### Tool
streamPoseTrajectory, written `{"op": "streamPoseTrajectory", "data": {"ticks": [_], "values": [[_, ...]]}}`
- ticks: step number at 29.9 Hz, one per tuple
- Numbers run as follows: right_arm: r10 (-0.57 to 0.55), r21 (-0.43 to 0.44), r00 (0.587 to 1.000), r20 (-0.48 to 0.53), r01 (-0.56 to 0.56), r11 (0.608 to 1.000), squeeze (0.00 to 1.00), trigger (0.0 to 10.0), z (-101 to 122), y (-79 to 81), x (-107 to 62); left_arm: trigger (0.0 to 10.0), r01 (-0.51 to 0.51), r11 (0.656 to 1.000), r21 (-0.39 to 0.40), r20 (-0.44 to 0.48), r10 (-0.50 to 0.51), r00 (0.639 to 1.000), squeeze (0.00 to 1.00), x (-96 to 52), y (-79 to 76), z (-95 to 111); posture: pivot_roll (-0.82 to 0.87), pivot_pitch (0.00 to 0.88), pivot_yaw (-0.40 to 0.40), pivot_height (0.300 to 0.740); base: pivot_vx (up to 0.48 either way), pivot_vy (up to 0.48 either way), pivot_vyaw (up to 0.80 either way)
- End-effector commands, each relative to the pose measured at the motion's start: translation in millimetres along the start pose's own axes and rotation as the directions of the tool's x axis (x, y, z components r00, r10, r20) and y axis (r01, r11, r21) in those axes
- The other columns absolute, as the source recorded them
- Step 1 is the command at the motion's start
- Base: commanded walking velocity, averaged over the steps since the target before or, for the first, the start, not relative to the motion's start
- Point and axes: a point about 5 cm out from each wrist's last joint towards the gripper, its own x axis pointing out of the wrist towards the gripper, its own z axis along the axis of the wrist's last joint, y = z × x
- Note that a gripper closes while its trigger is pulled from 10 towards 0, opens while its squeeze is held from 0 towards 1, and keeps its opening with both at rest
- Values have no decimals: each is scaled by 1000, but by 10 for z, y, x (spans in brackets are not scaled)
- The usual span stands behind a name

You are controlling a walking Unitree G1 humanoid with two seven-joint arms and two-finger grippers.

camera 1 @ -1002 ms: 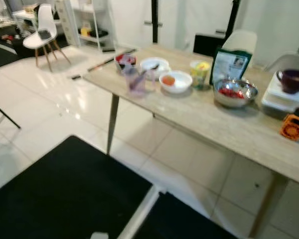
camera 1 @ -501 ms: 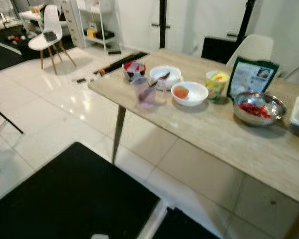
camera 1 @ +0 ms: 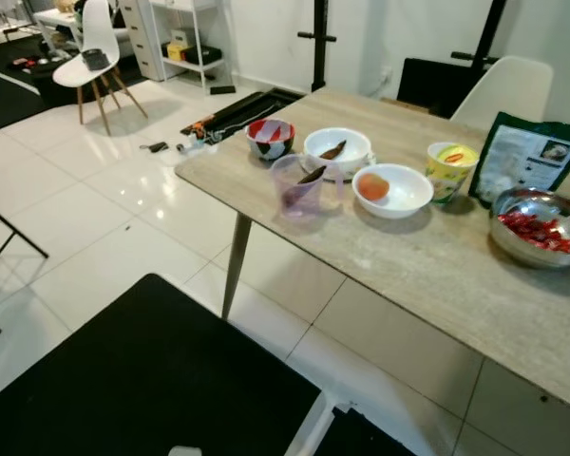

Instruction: Restocking fridge

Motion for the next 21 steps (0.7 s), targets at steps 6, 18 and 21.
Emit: {"op": "streamPoseTrajectory", "data": {"ticks": [6,18,21], "values": [[-11,31,999,40,9,999,0,10000,-64,-71,-24,10000,2,998,57,-50,1,999,0,-123,180,-277,-25,235,86,740,0,0,0],[11,17,988,152,-14,1000,0,10000,141,-7,-15,10000,8,994,108,50,-14,999,0,-100,222,-60,-21,280,119,740,0,0,0],[13,26,988,154,-17,1000,0,10000,110,8,-18,10000,11,993,117,40,-16,999,0,-113,232,-99,-23,280,123,740,0,0,0]]}}
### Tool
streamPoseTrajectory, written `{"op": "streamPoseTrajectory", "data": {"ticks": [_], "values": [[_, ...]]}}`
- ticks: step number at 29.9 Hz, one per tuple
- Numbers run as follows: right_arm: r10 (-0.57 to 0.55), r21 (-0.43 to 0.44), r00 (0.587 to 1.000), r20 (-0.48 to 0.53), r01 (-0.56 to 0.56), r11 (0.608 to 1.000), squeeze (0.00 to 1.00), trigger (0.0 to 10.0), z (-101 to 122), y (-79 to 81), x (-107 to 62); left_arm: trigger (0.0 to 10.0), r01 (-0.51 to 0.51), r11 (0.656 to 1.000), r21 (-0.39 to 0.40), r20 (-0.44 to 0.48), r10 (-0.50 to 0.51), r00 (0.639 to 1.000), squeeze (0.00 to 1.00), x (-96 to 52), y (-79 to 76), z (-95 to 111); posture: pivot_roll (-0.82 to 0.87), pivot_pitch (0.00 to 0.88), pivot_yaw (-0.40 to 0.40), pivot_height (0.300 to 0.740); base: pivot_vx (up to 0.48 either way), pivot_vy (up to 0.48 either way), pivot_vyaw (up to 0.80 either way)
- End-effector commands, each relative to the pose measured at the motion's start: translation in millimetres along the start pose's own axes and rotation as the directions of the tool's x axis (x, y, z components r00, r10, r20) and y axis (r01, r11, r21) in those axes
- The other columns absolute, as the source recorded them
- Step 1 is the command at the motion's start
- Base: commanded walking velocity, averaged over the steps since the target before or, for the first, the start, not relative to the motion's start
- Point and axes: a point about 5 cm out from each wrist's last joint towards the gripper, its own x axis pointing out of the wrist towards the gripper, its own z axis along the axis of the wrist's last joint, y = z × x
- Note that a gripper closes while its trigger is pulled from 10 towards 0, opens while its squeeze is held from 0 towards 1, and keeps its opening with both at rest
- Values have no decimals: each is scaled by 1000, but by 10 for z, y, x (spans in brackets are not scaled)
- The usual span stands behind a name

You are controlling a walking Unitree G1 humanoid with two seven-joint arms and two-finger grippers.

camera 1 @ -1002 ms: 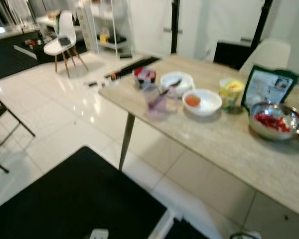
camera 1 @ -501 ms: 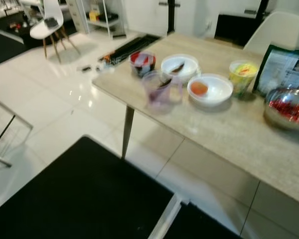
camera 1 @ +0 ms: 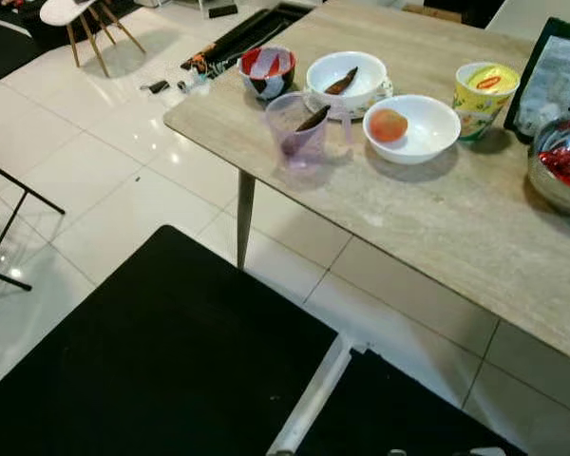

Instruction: Restocking fridge

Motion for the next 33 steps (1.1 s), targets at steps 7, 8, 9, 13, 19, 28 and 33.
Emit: {"op": "streamPoseTrajectory", "data": {"ticks": [7,8,9,13,19,28,33], "values": [[4,29,998,-58,-2,1000,0,10000,-287,40,-75,10000,-10,1000,30,-78,13,997,0,-126,103,-270,-17,279,130,740,0,0,0],[4,29,998,-59,-2,1000,0,10000,-294,42,-78,10000,-11,999,31,-79,13,997,0,-131,110,-276,-15,280,130,740,0,0,0],[4,30,998,-59,-2,1000,0,10000,-296,43,-78,10000,-12,999,32,-79,14,997,0,-134,117,-278,-14,283,131,740,0,0,0],[3,33,999,-53,-1,999,0,10000,-288,43,-77,10000,-15,999,32,-74,18,997,0,-135,129,-269,-10,289,132,740,0,0,0],[2,35,1000,-31,-1,999,0,10000,-226,52,-59,10000,-7,999,35,-67,9,998,0,-125,99,-258,-10,292,129,740,0,0,0],[-8,41,1000,-15,9,999,0,10000,-197,32,-56,10000,-4,999,34,-71,6,997,0,-135,87,-285,-8,301,132,740,0,0,0],[-10,42,1000,-19,10,999,0,10000,-216,38,-61,10000,-6,999,35,-74,9,997,0,-140,93,-295,-8,302,132,740,0,0,0]]}}
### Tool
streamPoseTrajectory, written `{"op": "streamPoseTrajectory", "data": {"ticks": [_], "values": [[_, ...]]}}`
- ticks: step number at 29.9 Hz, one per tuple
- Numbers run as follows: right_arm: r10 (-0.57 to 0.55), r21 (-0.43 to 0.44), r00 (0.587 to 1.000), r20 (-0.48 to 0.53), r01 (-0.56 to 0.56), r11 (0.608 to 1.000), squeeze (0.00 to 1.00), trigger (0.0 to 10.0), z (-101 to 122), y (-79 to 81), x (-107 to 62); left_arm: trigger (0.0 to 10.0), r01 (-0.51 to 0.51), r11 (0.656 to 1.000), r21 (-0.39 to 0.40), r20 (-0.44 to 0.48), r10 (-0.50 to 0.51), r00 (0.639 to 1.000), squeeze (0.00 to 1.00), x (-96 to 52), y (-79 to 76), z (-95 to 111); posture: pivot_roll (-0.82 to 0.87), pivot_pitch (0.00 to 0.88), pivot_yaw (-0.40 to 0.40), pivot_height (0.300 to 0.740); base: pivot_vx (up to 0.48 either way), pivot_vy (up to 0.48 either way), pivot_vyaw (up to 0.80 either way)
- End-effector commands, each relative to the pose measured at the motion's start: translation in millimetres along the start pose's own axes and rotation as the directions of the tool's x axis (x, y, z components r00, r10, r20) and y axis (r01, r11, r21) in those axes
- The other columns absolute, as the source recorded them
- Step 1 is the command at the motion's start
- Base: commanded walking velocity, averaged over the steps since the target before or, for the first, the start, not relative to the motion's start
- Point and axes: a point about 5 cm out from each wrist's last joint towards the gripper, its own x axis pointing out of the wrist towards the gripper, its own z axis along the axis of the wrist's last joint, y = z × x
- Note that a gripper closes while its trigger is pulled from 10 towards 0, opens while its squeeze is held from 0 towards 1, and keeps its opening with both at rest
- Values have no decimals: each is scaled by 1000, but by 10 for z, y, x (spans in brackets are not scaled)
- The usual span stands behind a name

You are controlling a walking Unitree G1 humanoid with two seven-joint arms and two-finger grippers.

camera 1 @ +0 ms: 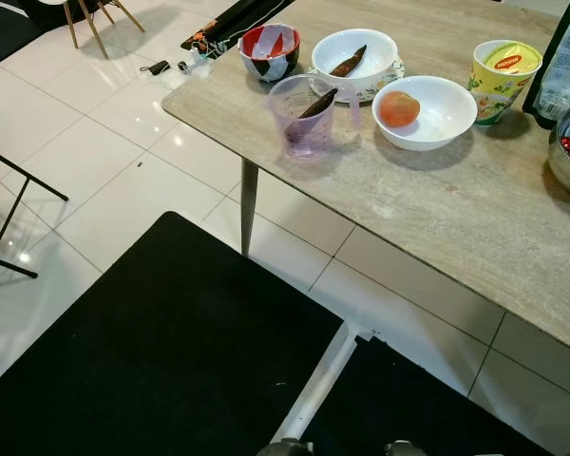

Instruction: Restocking fridge

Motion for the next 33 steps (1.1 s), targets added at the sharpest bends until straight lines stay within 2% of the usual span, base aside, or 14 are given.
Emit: {"op": "streamPoseTrajectory", "data": {"ticks": [1,33], "values": [[4,20,999,-42,-3,1000,0,10000,-153,42,-37,10000,-12,1000,3,-57,12,998,0,-79,49,-186,-8,306,132,740,0,0,0],[-10,42,1000,-28,11,999,0,10000,-173,41,-49,10000,-1,1000,8,-65,2,998,0,-77,-14,-220,-7,333,142,740,0,0,0]]}}
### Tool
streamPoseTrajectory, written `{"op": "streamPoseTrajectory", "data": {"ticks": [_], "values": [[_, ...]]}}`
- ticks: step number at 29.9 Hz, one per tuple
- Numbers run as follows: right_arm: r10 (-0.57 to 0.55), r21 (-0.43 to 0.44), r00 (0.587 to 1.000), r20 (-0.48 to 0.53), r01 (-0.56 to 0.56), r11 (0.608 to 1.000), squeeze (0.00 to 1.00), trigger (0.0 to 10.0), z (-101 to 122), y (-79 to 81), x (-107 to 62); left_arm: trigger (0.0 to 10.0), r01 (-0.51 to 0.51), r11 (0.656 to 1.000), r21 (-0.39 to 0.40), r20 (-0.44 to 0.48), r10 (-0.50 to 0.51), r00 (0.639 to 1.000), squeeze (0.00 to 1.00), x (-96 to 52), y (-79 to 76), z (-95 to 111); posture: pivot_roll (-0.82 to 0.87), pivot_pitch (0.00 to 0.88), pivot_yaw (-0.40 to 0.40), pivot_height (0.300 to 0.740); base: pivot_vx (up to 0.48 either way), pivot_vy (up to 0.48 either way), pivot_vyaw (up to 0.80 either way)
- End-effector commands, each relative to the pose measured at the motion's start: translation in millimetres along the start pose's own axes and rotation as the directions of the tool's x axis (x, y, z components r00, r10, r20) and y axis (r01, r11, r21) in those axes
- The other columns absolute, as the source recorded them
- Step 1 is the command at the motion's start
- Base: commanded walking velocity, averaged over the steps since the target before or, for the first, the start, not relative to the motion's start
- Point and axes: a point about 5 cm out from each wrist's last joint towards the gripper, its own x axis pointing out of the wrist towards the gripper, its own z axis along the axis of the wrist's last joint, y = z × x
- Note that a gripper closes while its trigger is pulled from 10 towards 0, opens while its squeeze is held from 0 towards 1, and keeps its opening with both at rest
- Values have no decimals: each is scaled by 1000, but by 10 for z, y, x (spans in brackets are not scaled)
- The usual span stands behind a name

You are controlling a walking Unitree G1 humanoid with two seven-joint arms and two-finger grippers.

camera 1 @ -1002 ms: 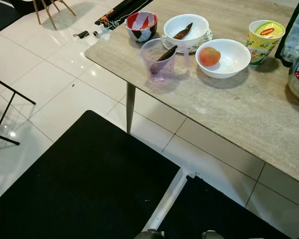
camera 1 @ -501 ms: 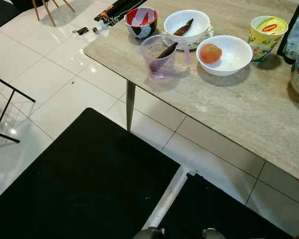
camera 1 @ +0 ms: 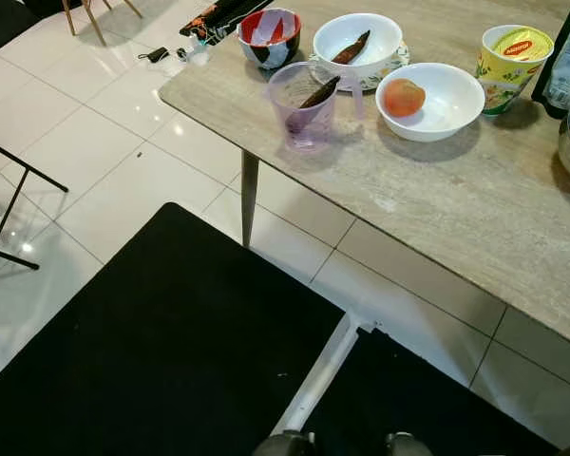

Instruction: Restocking fridge

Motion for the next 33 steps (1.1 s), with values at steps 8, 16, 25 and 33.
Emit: {"op": "streamPoseTrajectory", "data": {"ticks": [8,16,25,33], "values": [[3,26,999,-38,-2,1000,0,10000,-144,49,-37,10000,-18,1000,7,-55,18,998,0,-54,19,-155,-5,323,140,740,0,0,0],[-1,34,1000,8,0,999,0,10000,131,73,55,10000,-64,998,1,-22,64,998,0,40,94,101,-2,239,126,740,0,0,0],[-8,56,999,50,5,998,0,10000,439,104,136,10000,-123,992,-38,0,123,992,0,115,197,371,17,144,104,740,0,0,0],[-35,114,999,25,32,993,0,10000,460,103,150,10000,-198,979,-57,-61,194,979,0,66,335,283,34,76,95,740,0,0,0]]}}
